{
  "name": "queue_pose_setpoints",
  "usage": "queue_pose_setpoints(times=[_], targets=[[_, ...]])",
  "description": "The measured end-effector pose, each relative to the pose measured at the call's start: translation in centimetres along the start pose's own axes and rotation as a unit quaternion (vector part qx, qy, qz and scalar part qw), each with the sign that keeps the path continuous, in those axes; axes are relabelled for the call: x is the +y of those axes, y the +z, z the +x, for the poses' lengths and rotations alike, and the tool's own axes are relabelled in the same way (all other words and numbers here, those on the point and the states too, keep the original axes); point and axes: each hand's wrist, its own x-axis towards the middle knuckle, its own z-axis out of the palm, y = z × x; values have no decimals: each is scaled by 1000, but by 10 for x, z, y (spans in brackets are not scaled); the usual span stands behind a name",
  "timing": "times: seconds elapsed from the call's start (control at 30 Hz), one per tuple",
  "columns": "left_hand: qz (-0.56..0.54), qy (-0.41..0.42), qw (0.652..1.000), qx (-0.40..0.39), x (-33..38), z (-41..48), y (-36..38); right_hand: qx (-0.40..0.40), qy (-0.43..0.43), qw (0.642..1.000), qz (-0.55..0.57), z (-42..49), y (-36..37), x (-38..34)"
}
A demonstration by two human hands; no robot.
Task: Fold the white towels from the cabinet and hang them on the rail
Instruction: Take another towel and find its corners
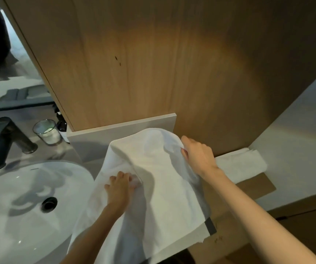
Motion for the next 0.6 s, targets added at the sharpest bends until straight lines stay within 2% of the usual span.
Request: queue_pose_setpoints(times=[0.1, 0.17, 0.3, 0.37, 0.5, 0.53, 0.6], targets=[[-5, 38, 999, -17, 16, 9, 5, 48, 53, 992, 103, -5, -15, -14], [-1, 50, 998, -30, 27, 12, 8, 22, 98, 976, 194, -11, -4, -27], [0, 57, 998, -23, 37, 14, 13, -212, 128, 906, 342, -33, 48, -39], [5, 57, 998, -15, 37, 14, 14, -248, 77, 903, 343, -46, 61, -32], [31, 53, 998, -21, 37, 16, 15, -170, 46, 948, 266, -60, 49, -6], [37, 52, 998, -21, 37, 16, 15, -181, 49, 952, 240, -63, 47, 0], [32, 48, 998, -16, 40, 17, 15, -251, 58, 942, 214, -74, 44, 7]])
